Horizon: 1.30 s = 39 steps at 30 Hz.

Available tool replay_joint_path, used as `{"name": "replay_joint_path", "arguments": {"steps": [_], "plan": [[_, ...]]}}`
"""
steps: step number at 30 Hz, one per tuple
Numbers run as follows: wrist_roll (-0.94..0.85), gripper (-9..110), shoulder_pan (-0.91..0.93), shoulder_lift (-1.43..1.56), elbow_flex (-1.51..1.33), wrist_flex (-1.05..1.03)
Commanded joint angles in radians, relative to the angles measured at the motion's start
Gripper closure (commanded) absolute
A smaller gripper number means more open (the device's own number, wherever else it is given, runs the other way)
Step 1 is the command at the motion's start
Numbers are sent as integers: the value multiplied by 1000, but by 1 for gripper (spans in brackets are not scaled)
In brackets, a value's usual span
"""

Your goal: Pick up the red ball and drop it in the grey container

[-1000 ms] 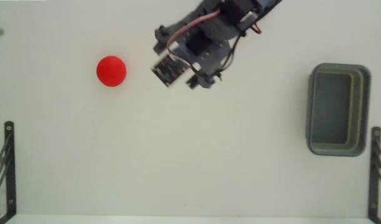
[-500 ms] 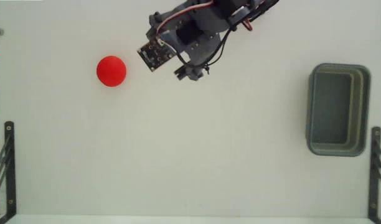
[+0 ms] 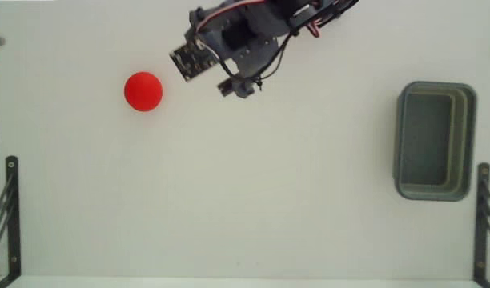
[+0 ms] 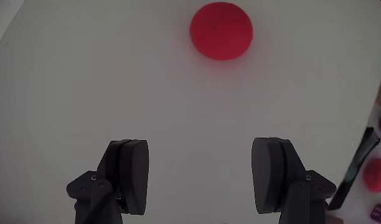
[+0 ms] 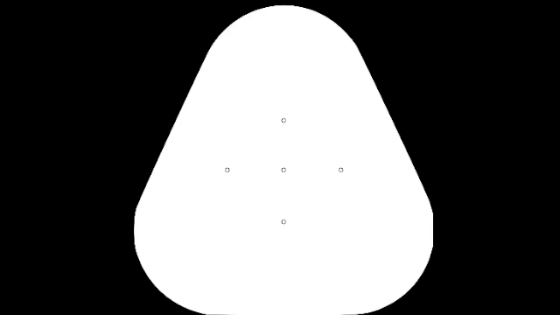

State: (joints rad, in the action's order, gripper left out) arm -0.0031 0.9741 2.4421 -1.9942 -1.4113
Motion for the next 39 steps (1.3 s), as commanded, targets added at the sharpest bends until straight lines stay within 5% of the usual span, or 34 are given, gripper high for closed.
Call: {"name": "replay_joint_path", "arguments": {"steps": [1, 39], "plan": [[3, -9, 34, 38, -5, -19], [3, -9, 128, 38, -5, -19]]}}
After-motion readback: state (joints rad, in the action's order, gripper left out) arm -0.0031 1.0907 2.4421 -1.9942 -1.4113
